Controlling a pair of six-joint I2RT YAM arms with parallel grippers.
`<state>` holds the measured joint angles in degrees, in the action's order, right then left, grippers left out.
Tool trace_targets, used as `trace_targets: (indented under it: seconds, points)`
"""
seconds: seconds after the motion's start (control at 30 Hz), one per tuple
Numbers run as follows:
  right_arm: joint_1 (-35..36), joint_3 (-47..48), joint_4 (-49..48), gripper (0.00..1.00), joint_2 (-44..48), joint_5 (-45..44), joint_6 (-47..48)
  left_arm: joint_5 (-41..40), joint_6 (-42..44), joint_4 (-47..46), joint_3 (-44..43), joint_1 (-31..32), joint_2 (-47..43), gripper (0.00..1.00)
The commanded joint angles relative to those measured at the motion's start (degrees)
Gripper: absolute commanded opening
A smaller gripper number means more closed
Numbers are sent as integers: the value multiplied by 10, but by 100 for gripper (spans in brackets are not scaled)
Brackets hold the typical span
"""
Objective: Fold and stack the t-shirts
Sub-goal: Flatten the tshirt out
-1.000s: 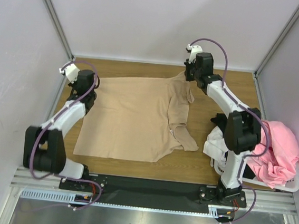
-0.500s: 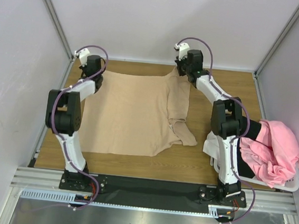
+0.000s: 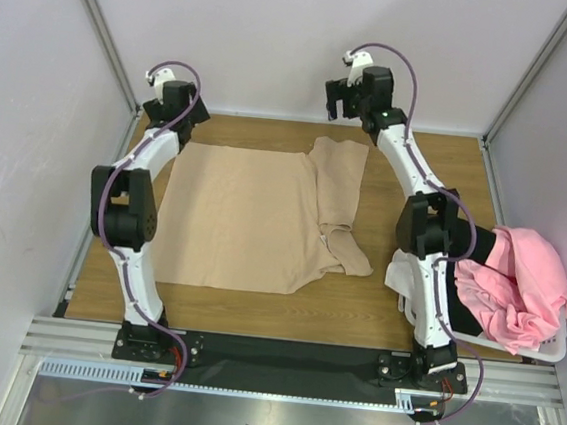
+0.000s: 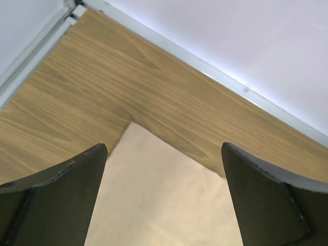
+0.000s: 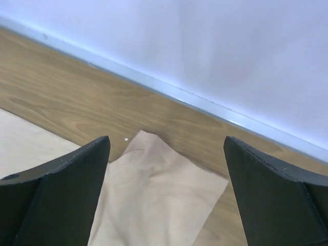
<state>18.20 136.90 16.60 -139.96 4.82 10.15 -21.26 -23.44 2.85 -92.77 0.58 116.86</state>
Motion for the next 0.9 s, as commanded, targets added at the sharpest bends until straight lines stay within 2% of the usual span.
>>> trace_targets:
  seconds: [0.0, 0.03, 0.07, 0.1, 0.17, 0.33, 0.47, 0.6, 0.7, 0.87]
  points:
    - [-12, -38, 71, 100, 125, -18, -120, 60, -3, 51, 5, 10, -117, 100]
    - [-14, -68, 75, 100, 149, -10, -143, 57, -6, 53, 22, 17, -117, 100]
    - [-16, -108, 76, 100, 199, -1, -179, 54, -10, 56, 42, 33, -154, 100]
    - [-17, -180, 77, 100, 222, 4, -195, 53, -14, 57, 85, 41, -170, 100]
    - [-17, -261, 73, 100, 269, 10, -222, 56, -29, 58, 131, 60, -214, 100]
    - [-13, -503, 48, 98, 399, 11, -309, 92, -76, 68, 278, 77, -280, 100]
    - [17, -624, 20, 95, 470, -14, -352, 95, -105, 78, 378, 86, -344, 100]
    - [57, -693, 13, 82, 500, -44, -388, 84, -134, 73, 485, 86, -412, 100]
    - [75, -732, 1, 75, 504, -47, -410, 75, -144, 74, 533, 86, -450, 100]
    - [114, -752, -8, 71, 483, -79, -431, 54, -167, 78, 572, 86, -475, 100]
